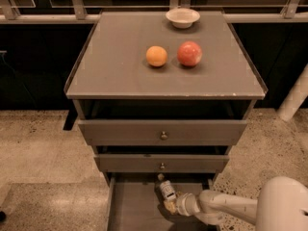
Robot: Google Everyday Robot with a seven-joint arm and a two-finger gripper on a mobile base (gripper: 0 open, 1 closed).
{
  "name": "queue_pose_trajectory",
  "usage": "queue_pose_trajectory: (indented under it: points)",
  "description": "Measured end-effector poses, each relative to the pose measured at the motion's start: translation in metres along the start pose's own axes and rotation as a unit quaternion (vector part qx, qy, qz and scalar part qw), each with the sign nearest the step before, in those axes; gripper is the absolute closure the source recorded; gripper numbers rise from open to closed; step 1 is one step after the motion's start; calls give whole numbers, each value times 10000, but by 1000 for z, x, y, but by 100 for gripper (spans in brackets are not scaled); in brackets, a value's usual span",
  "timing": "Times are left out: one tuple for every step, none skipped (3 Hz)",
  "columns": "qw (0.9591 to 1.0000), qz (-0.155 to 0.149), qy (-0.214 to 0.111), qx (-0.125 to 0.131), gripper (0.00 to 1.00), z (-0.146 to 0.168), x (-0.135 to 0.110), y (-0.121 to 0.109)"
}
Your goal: Pick blue plastic bottle from bottom drawer and place on counter
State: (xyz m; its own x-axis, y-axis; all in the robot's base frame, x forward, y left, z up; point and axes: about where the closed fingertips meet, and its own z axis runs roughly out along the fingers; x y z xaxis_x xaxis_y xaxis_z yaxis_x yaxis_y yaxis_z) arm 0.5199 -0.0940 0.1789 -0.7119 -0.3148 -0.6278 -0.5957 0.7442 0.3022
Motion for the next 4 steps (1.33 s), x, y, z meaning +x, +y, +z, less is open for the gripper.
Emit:
queue_pose_trajectory:
  points:
    - [9990,-321,177,-274,100,-56,-5,-22]
    - [9946,-581,477,-711,100,-77,9,-33]
    - [9849,-1028,547,-1281,100,-89,14,-32]
    - [9792,-1001,522,-1686,100,-94,13,-11]
